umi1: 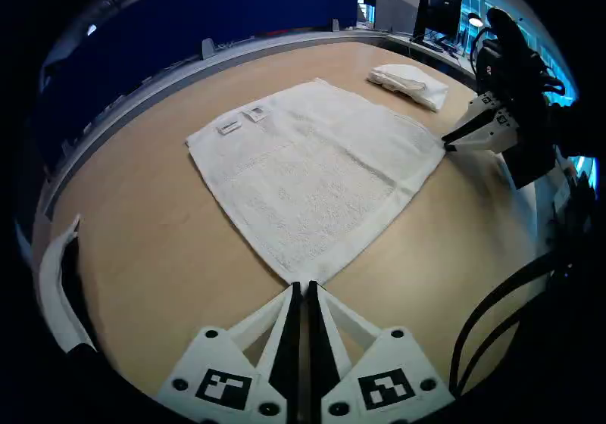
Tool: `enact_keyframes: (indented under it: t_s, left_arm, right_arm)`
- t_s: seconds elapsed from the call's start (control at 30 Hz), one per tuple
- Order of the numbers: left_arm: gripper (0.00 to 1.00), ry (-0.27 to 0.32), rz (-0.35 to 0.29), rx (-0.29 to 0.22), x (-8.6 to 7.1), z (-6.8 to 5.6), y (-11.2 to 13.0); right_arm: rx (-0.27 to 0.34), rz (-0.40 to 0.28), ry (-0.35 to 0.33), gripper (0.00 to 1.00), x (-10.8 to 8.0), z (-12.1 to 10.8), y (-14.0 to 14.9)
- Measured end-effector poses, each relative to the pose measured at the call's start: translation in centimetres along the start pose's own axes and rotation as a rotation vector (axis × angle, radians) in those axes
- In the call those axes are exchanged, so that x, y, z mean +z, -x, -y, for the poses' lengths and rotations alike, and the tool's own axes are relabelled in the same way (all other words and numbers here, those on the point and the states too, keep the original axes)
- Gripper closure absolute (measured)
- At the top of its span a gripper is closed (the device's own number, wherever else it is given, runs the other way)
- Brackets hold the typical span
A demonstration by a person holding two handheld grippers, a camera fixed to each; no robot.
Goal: Fold towel
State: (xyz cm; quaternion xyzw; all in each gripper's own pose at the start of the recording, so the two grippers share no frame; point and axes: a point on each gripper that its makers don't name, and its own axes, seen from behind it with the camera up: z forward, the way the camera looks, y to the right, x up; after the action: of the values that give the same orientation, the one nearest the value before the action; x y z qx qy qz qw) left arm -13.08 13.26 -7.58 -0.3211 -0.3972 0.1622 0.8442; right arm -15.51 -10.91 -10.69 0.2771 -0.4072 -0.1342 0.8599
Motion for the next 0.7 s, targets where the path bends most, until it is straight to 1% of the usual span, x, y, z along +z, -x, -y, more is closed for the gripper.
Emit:
enact_keyframes:
  t_s: [0.2,0.5,0.6,0.7]
  left_arm:
    - [0.95,0.007,0.001,-0.035,-0.1,-0.23,-0.07]
    - [0.95,0.005,0.003,-0.034,-0.16,-0.16,-0.12]
    - [0.96,0.005,0.0,-0.037,-0.16,-0.32,-0.29]
    - [0.96,0.004,-0.004,-0.04,-0.56,-0.48,-0.65]
  right_arm:
    - [0.01,0.003,-0.007,0.91,-0.11,-0.17,0.08]
    - [0.002,-0.007,-0.007,0.91,-0.33,-0.29,-0.31]
    - [0.008,-0.013,-0.006,0.92,-0.52,-0.4,-0.58]
    - [0.018,-0.018,-0.008,0.92,-0.84,-0.43,-0.85]
